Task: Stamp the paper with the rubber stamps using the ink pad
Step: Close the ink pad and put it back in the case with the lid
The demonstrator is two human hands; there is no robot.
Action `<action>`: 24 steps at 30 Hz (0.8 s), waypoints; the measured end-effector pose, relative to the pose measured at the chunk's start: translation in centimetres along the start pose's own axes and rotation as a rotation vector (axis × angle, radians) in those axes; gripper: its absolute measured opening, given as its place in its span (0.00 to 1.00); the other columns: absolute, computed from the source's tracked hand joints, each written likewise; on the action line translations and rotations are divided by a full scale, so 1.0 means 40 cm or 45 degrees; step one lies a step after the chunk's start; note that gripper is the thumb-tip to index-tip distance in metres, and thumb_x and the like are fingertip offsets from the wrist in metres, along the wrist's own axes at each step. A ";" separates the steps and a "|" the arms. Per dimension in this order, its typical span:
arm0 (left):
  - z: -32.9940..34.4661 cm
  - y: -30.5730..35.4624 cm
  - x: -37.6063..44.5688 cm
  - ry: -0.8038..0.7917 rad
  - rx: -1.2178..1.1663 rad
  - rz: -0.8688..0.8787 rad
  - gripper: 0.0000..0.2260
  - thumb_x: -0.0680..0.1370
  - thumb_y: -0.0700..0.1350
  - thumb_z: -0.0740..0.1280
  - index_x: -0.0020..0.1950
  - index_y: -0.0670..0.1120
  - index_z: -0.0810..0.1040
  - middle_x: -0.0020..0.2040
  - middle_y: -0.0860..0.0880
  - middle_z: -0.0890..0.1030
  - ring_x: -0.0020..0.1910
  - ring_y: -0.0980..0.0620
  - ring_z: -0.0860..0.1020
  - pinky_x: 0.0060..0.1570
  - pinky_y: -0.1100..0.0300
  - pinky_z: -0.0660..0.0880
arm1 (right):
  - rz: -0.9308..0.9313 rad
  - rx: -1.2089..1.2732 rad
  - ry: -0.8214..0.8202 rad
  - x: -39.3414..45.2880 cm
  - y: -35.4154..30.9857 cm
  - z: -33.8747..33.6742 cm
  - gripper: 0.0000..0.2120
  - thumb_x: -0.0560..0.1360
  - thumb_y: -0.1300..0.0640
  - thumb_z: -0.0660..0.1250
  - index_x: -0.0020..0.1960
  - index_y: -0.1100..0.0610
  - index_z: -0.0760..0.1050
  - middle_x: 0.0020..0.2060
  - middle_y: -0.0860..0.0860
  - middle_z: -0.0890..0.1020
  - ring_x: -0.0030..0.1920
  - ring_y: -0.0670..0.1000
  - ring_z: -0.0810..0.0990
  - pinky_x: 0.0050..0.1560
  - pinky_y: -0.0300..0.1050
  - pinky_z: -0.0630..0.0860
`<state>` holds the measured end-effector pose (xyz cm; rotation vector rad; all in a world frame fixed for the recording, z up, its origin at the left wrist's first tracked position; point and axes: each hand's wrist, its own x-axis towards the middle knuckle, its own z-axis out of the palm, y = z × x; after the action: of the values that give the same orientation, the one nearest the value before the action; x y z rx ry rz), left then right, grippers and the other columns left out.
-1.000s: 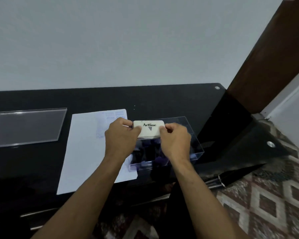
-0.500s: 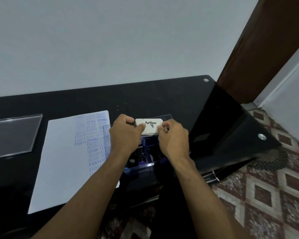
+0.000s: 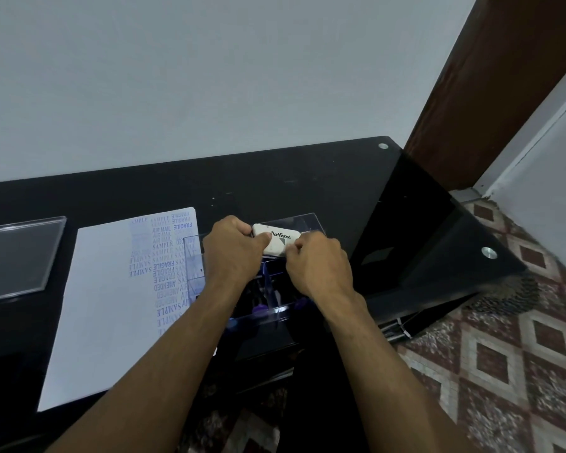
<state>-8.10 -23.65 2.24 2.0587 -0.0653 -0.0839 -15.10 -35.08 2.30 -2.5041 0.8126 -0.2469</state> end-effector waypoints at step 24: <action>0.000 -0.007 0.002 -0.217 0.503 0.329 0.06 0.78 0.38 0.68 0.50 0.41 0.85 0.50 0.43 0.82 0.42 0.49 0.81 0.43 0.55 0.81 | 0.061 -0.031 -0.045 0.012 0.022 0.020 0.18 0.78 0.45 0.58 0.49 0.58 0.79 0.48 0.52 0.81 0.39 0.51 0.79 0.31 0.41 0.73</action>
<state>-8.02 -23.50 1.99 2.4129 -0.4859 -0.0910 -14.90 -35.67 1.17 -2.5009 0.8648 -0.1765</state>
